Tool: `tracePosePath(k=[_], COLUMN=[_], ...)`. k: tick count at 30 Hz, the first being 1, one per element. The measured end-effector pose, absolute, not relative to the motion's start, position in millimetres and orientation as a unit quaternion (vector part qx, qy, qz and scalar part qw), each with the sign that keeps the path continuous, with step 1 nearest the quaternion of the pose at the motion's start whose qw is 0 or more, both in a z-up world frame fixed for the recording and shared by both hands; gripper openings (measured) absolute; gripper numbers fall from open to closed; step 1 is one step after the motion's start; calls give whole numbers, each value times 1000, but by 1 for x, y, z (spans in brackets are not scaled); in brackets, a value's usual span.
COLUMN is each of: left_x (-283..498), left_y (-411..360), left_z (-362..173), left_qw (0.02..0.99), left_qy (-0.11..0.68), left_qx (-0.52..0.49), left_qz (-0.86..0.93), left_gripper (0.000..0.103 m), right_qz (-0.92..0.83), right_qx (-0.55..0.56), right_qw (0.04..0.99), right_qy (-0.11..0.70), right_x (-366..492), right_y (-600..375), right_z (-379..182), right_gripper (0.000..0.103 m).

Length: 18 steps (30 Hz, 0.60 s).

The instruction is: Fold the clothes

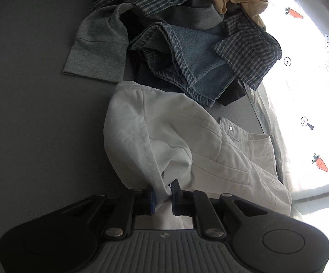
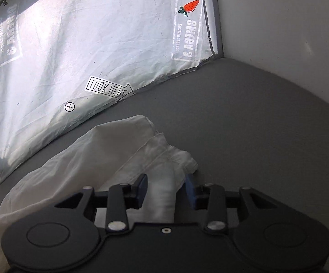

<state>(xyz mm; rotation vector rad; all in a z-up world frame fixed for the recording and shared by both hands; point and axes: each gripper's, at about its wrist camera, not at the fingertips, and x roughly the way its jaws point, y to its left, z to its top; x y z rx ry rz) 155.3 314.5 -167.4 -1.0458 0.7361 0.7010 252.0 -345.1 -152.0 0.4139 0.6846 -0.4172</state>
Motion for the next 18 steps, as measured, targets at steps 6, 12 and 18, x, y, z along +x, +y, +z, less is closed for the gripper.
tracePosePath(k=[6,12,18], left_x=[155,160,164], left_y=[311,311,310], left_z=[-178,-180,-191], left_qw=[745,751,743], left_qy=[351,362,374], left_qx=[-474,-462,-469], left_qz=[312,304,297], left_gripper=[15,21,32], right_qz=[-94,-37,-52], right_qx=[300,423,418], right_qw=[899,844,822], right_qy=[305,327,383], right_x=[255,294,336], right_y=[-333,-311,-295], right_z=[-146,-168,-184], right_gripper=[46,46,48])
